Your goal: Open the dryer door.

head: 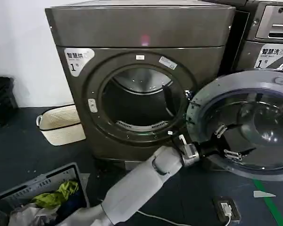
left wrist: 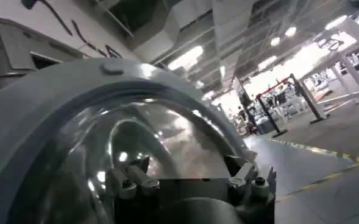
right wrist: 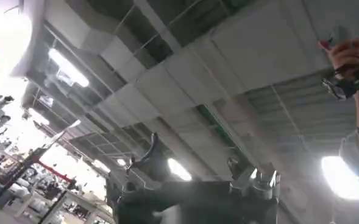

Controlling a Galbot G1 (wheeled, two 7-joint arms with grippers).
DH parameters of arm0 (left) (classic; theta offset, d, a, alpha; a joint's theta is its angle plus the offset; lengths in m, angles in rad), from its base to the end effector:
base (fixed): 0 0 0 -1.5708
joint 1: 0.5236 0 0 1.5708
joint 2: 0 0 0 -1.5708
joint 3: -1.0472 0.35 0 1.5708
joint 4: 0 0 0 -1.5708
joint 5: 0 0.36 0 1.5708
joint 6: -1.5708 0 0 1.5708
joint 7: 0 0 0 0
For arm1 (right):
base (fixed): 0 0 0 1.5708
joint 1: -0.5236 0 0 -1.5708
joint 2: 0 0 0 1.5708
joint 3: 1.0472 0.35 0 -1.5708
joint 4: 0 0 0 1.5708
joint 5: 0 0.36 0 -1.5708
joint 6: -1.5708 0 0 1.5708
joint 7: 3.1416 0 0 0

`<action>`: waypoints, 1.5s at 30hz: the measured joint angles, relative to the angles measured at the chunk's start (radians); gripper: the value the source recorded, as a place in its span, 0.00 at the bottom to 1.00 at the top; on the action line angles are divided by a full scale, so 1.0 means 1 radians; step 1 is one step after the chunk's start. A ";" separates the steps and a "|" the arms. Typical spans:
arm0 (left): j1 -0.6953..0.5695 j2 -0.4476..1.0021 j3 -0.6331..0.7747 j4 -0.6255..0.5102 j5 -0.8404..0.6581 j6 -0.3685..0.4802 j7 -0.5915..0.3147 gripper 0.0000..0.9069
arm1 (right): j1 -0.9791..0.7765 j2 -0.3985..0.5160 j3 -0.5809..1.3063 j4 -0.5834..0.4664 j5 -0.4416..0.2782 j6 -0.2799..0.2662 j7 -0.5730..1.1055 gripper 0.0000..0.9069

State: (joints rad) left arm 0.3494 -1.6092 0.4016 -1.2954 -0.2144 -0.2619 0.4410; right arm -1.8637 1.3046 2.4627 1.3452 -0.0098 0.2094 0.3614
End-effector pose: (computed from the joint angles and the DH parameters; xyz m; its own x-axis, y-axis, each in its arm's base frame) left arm 0.4405 -0.2937 -0.2009 -0.1341 0.9584 -0.2520 0.8578 0.2396 0.4547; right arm -0.3264 -0.4291 -0.1334 0.3206 0.7235 -0.6114 0.6285 -0.6454 -0.4341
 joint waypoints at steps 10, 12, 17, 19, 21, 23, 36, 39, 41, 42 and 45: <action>-0.007 0.000 -0.015 -0.007 0.000 0.006 -0.001 1.00 | 0.006 -0.001 -0.007 -0.001 -0.002 0.008 -0.003 1.00; -0.005 0.000 -0.016 -0.015 0.002 0.012 0.001 1.00 | 0.007 -0.001 -0.008 0.000 -0.001 0.009 -0.005 1.00; 0.029 0.000 -0.019 -0.078 -0.004 0.082 0.017 1.00 | 0.006 -0.001 -0.015 0.023 0.053 -0.039 -0.019 1.00; 0.050 0.003 -0.022 -0.122 0.000 0.098 0.022 1.00 | 0.004 -0.005 -0.017 0.035 0.071 -0.059 -0.022 1.00; 0.070 0.043 -0.031 -0.174 0.006 0.098 0.024 1.00 | 0.004 -0.006 -0.019 0.040 0.074 -0.063 -0.028 1.00; 0.089 0.112 -0.042 -0.216 0.002 0.099 0.024 1.00 | 0.007 -0.006 -0.023 0.045 0.074 -0.061 -0.038 1.00; 0.203 0.497 -0.130 -0.452 -0.029 0.020 0.055 1.00 | 0.015 -0.023 -0.033 0.053 0.076 -0.052 -0.052 1.00; 0.228 0.588 -0.151 -0.491 -0.012 -0.034 0.080 1.00 | 0.019 -0.032 -0.040 0.054 0.075 -0.053 -0.054 1.00; 0.247 0.652 -0.167 -0.516 0.001 -0.069 0.091 1.00 | 0.024 -0.038 -0.045 0.054 0.075 -0.053 -0.057 1.00; 0.256 0.683 -0.175 -0.527 0.006 -0.083 0.098 1.00 | 0.026 -0.042 -0.049 0.054 0.074 -0.053 -0.059 1.00; 0.283 0.775 -0.200 -0.555 0.045 -0.123 0.117 1.00 | 0.028 -0.045 -0.059 0.054 0.074 -0.048 -0.061 1.00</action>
State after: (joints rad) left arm 0.6326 -0.8341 0.2013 -1.8504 -0.1695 -0.3851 0.5581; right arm -1.8362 1.2598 2.4038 1.3995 0.0639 0.1617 0.3008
